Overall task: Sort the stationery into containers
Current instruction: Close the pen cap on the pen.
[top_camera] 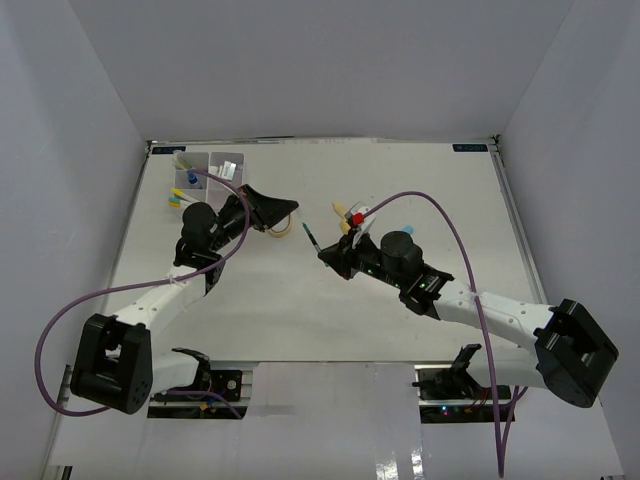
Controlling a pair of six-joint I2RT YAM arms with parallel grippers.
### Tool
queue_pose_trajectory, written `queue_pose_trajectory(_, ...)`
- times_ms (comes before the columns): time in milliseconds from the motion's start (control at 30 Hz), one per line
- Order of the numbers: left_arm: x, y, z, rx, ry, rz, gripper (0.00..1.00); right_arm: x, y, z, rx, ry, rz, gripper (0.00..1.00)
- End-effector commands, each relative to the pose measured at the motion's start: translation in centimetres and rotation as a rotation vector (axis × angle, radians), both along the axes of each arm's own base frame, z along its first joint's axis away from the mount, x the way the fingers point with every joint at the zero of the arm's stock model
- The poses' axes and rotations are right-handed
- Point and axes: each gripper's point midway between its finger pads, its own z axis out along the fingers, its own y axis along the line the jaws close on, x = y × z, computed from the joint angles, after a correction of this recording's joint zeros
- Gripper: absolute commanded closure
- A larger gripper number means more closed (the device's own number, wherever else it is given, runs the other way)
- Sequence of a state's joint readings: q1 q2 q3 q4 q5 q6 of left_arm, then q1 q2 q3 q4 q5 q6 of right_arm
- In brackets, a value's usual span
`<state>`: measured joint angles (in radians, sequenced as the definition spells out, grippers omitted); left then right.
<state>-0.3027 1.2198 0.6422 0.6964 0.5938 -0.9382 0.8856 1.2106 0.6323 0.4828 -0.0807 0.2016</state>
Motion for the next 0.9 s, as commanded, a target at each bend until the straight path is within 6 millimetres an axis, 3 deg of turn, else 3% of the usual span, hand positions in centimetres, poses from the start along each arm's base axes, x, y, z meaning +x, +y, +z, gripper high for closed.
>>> queue_pose_trajectory(0,-0.28,0.06,0.49,-0.007,-0.027,-0.015,1.00,0.51,0.49,4.26,0.100,-0.082,-0.011,0.92)
queue_pose_trajectory(867,-0.40,-0.04,0.32,-0.007,-0.036,-0.025,1.00,0.65,0.24,4.77,0.121,-0.094,-0.028,0.92)
